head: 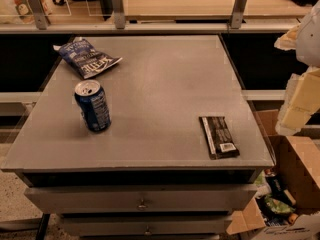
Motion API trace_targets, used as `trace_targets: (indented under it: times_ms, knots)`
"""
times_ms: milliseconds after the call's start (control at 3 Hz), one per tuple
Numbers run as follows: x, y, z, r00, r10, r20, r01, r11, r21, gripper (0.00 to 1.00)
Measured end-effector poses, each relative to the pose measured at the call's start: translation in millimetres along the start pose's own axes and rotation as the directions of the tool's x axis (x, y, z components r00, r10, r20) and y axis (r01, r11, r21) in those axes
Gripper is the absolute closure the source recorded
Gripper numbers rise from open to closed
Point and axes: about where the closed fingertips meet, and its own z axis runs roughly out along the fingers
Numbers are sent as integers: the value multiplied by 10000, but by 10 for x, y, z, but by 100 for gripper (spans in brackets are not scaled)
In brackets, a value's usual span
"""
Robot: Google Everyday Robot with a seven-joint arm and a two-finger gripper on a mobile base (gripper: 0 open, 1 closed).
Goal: Move rxbar chocolate near pepsi can
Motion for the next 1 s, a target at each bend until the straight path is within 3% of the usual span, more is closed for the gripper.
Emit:
trace_targets:
  times_ms: [667,1000]
  knots:
    - [-32,29,32,9998,207,-43,-207,9998,13,0]
    - [-87,120,217,9976,663,-218,-665,9978,-75,0]
